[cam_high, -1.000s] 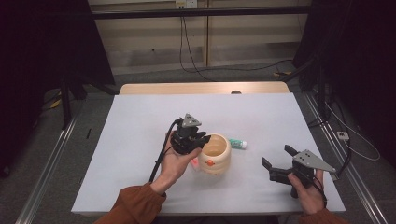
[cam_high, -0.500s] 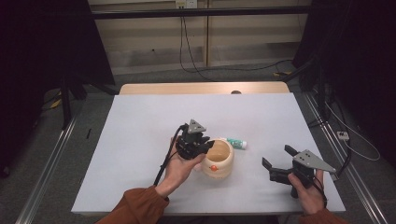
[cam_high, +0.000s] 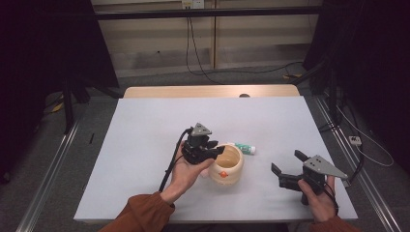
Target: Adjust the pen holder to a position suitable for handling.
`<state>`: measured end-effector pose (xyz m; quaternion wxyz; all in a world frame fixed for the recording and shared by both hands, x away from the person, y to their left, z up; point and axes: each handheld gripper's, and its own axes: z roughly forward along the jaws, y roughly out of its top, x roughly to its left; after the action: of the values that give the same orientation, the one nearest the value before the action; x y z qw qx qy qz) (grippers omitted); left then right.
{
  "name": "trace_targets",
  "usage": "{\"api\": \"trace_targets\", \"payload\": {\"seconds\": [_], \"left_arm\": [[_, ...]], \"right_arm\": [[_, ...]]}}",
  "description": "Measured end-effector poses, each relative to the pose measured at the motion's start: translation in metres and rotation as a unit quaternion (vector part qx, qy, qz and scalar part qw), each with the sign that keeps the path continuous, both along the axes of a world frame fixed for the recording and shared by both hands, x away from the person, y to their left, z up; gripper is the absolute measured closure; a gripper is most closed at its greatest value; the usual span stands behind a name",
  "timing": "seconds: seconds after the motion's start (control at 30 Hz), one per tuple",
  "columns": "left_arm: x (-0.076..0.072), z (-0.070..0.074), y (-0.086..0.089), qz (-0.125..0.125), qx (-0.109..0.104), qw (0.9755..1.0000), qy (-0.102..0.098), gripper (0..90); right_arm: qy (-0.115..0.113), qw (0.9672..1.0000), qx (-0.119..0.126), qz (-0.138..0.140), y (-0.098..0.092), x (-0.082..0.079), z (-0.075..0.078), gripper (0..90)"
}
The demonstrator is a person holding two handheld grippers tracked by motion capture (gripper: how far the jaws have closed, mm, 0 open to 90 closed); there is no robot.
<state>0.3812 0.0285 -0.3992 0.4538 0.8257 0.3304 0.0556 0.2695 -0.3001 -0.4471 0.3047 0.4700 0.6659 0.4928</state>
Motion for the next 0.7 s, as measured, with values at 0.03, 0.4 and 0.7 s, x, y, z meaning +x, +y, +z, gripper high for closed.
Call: {"api": "trace_targets", "payload": {"seconds": [0.03,0.4,0.7], "left_arm": [[0.000,0.001,0.001,-0.002,-0.006,1.0000,0.001,55.4],[-0.001,0.007,0.007,-0.001,-0.028,0.9994,-0.021,25.6],[-0.001,0.014,0.017,0.010,-0.048,0.9979,-0.043,7.7]], "right_arm": [[0.000,1.0000,0.000,0.000,0.000,0.000,0.000,2.0],[0.000,1.0000,-0.001,0.002,0.000,0.000,0.000,2.1],[0.000,1.0000,-0.001,0.002,0.000,0.000,0.000,2.0]]}}
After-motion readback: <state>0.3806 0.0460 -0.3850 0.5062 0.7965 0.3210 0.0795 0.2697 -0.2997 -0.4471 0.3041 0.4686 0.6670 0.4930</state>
